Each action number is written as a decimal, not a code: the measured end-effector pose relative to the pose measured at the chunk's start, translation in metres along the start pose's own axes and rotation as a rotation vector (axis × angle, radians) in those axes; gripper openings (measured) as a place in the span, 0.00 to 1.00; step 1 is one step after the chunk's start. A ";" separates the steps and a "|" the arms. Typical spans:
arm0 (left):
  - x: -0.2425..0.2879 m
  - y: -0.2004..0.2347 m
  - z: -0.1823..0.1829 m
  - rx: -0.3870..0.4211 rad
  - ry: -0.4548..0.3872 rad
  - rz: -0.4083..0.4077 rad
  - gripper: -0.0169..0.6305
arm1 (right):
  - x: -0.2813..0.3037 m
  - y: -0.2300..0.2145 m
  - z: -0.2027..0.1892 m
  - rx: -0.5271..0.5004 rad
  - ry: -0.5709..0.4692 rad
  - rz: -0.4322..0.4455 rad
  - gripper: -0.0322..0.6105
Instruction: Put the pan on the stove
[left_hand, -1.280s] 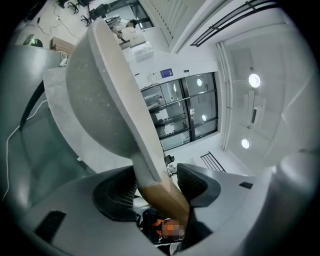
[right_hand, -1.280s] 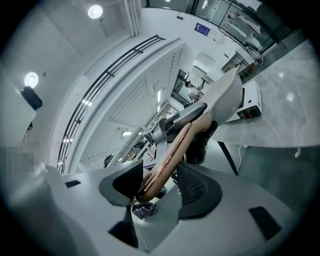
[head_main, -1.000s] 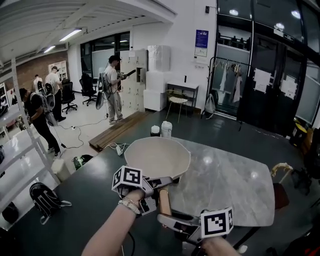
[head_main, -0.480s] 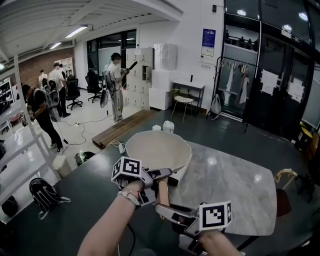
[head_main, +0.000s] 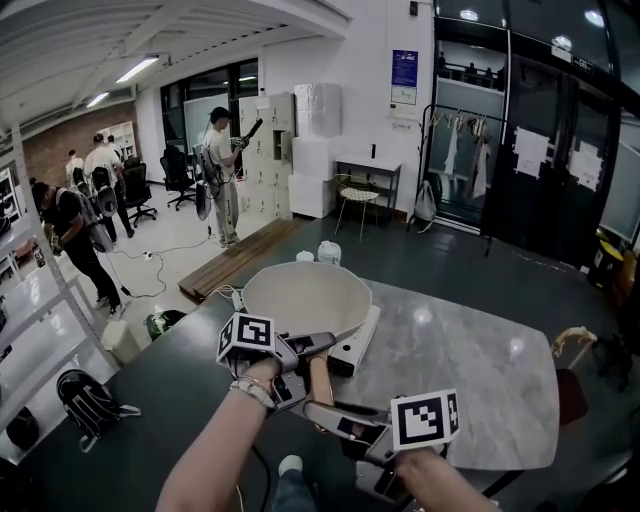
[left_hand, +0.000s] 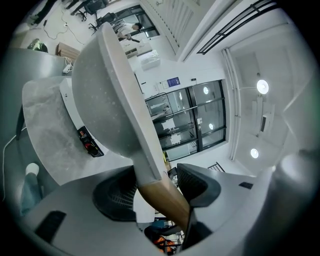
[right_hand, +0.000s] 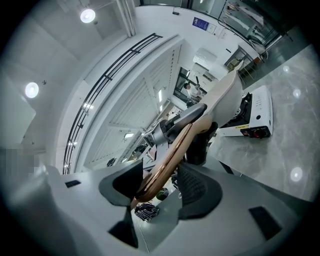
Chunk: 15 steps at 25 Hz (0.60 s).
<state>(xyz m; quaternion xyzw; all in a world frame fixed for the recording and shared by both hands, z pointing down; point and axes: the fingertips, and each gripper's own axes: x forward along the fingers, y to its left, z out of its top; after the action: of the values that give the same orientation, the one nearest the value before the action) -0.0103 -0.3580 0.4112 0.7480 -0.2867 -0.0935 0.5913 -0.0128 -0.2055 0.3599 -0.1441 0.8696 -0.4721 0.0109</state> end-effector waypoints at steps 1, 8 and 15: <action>0.001 0.002 0.003 -0.003 0.004 0.003 0.41 | 0.002 -0.002 0.002 0.002 0.001 -0.002 0.40; 0.014 0.018 0.025 -0.019 0.033 0.020 0.41 | 0.019 -0.020 0.021 0.033 -0.003 -0.017 0.40; 0.032 0.044 0.053 -0.044 0.072 0.032 0.41 | 0.040 -0.049 0.044 0.056 -0.005 -0.042 0.40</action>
<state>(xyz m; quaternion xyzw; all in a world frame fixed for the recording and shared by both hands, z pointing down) -0.0230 -0.4253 0.4435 0.7331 -0.2751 -0.0635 0.6188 -0.0329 -0.2772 0.3809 -0.1631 0.8528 -0.4961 0.0075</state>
